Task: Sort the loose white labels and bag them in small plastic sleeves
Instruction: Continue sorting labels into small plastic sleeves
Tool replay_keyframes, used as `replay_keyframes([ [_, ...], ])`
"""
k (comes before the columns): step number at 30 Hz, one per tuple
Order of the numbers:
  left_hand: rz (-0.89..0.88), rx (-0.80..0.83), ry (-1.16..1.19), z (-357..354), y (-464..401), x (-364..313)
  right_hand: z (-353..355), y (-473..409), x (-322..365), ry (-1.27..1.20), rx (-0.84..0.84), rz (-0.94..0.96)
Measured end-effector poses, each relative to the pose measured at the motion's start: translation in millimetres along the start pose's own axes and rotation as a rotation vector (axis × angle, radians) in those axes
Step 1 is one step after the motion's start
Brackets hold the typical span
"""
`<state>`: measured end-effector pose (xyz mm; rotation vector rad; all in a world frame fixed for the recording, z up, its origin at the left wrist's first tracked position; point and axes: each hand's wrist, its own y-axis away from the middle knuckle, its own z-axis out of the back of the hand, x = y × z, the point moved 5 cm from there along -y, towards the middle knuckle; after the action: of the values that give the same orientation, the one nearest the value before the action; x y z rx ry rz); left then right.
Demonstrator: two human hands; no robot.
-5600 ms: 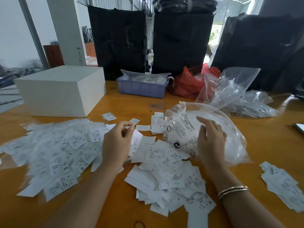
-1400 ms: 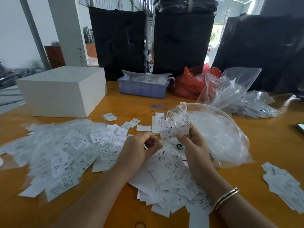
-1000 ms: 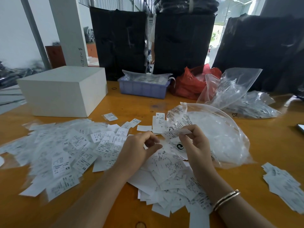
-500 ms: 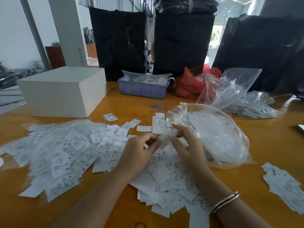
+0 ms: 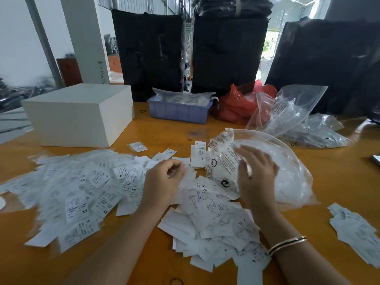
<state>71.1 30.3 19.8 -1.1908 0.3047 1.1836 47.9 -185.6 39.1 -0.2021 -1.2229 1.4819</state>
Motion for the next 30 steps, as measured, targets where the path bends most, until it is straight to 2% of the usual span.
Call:
replay_keyframes([
  [1,0.033,-0.036,-0.054,4,-2,4,6,-4,-10,0.017,-0.052,-0.078],
  [3,0.083,-0.064,-0.179,8,-4,14,9,-8,-32,0.077,-0.006,-0.234],
  [7,0.114,-0.04,-0.482,11,-6,24,-9,-3,-62,0.36,0.4,-0.442],
  [10,0.069,-0.05,-0.629,12,-7,21,-17,-1,-63,0.48,0.505,-0.417],
  [13,-0.023,-0.005,-0.588,6,-5,14,-15,-3,-63,0.444,0.435,-0.433],
  [18,-0.189,0.195,-0.287,-12,5,-6,-6,-5,-67,0.283,0.25,-0.486],
  [22,-0.21,0.276,-0.177,-18,10,-13,-3,-6,-68,0.229,0.19,-0.481],
  [26,-0.195,0.273,-0.149,-16,10,-14,3,-6,-65,0.107,0.122,-0.504],
  [28,-0.189,0.251,-0.125,-14,9,-15,10,-8,-54,0.029,0.036,-0.442],
  [30,-0.164,0.244,-0.076,-13,8,-16,15,-9,-34,-0.025,-0.016,-0.277],
])
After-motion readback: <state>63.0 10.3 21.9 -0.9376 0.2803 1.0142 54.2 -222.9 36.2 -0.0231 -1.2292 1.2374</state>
